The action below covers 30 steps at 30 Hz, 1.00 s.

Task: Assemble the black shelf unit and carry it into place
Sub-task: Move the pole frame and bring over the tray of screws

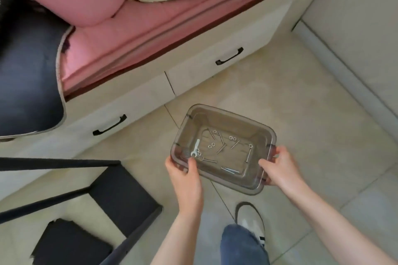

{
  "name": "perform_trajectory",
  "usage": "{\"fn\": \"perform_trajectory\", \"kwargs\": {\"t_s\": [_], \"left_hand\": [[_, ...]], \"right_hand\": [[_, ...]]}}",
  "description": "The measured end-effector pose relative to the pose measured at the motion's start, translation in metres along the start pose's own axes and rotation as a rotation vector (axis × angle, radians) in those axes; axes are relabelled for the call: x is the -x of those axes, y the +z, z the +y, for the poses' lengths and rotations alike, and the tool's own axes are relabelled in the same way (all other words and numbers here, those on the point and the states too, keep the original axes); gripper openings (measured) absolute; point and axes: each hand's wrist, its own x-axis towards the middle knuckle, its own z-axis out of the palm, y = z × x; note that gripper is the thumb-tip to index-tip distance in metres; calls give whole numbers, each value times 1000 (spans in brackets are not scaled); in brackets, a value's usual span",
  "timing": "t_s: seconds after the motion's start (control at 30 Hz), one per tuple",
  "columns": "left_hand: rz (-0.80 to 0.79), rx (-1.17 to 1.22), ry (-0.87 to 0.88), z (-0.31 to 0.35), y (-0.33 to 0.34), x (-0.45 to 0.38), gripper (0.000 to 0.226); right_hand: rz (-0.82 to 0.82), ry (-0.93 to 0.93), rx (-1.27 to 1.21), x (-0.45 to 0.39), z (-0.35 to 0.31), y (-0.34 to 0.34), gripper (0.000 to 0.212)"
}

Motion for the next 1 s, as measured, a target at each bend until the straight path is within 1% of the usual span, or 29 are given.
{"fn": "perform_trajectory", "kwargs": {"t_s": [0.07,0.2,0.3,0.37,0.43,0.53,0.6,0.7,0.73,0.77,0.8,0.87,0.93,1.0], "left_hand": [[-7,21,-28,-38,6,-22,37],[-66,9,-19,-104,12,-64,42],[-109,-16,4,-138,10,-93,46],[-116,-53,38,-156,6,-109,45],[-105,-69,58,-172,1,-123,43],[-98,-62,61,-191,-7,-144,34],[-89,-52,67,-198,-12,-156,27],[-101,-52,80,-205,-19,-162,21],[-121,-37,73,-207,-22,-161,25],[-146,-18,50,-210,-24,-158,35],[-169,-13,5,-213,-27,-152,49],[-211,-50,-79,-218,-34,-137,75],[-292,-91,-88,-223,-38,-124,85],[-375,-90,-57,-226,-38,-116,87]], "right_hand": [[-14,3,-23,-22,27,32,28],[-67,13,-71,-54,71,83,24],[-124,75,-130,-68,99,110,22],[-182,138,-161,-72,114,124,22],[-229,174,-135,-75,128,135,19],[-324,182,-92,-76,146,146,13],[-346,161,-49,-82,155,151,19],[-394,161,-18,-88,164,153,39],[-420,163,-5,-91,167,152,46],[-437,175,19,-95,169,149,52],[-443,195,48,-98,171,145,56],[-415,189,119,-102,174,138,58],[-309,65,172,-111,176,136,62],[-223,-116,144,-120,173,141,54]]}}
